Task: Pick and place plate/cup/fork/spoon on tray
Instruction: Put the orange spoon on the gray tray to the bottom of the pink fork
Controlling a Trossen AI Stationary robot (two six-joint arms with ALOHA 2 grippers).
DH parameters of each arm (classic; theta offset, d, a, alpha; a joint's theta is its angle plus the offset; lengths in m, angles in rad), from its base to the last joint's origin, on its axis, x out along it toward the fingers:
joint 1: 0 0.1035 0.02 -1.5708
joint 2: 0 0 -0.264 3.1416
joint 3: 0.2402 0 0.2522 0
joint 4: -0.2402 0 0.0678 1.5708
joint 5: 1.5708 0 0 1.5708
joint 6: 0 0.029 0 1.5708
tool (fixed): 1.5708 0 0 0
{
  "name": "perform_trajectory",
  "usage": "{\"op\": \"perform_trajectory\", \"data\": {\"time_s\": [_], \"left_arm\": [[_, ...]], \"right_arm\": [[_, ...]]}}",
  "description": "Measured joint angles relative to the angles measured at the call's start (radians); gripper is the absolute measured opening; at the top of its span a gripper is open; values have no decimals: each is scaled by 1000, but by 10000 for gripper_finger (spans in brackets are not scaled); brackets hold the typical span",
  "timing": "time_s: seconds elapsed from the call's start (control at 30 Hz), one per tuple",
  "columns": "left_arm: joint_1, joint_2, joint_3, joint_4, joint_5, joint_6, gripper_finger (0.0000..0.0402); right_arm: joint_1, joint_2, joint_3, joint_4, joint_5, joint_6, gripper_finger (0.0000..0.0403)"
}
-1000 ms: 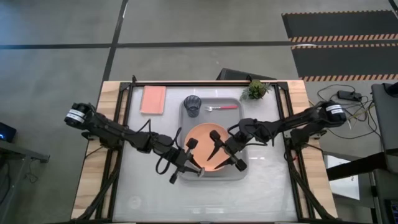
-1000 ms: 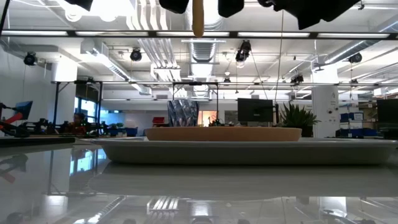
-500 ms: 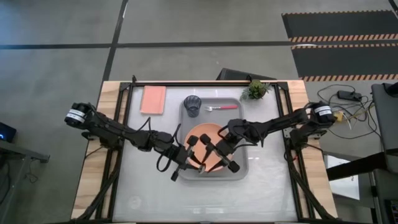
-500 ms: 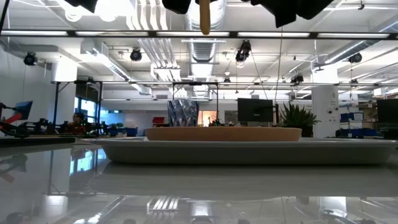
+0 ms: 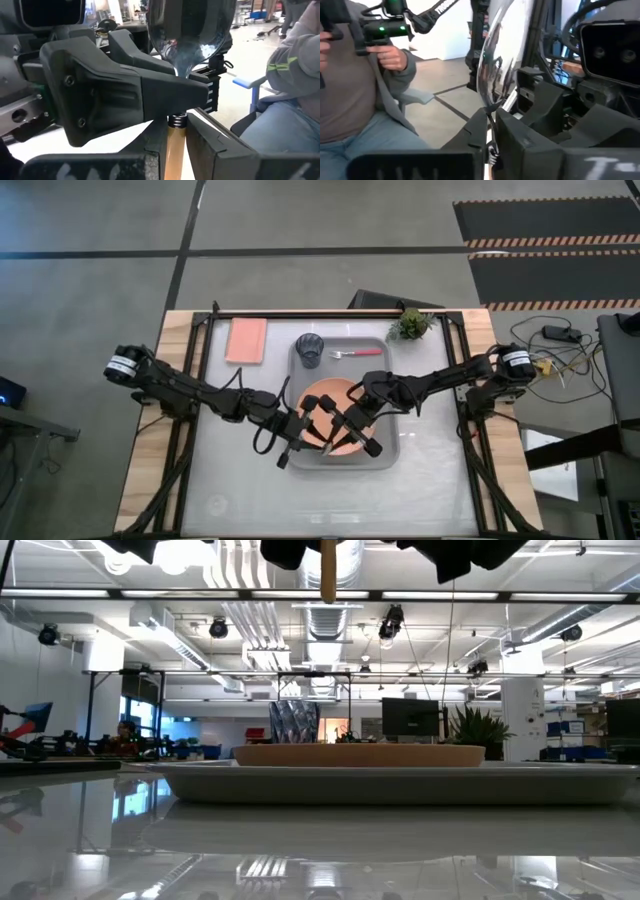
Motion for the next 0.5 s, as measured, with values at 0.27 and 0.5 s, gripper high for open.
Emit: {"op": "perform_trajectory", "data": {"time_s": [0.27, 0.5], "left_arm": [[4, 0, -6, 2, -19, -19, 43], [7, -5, -6, 6, -19, -74, 45]], "right_arm": [[-3, 0, 0, -8, 6, -22, 10], [-4, -10, 0, -9, -3, -23, 9]]}}
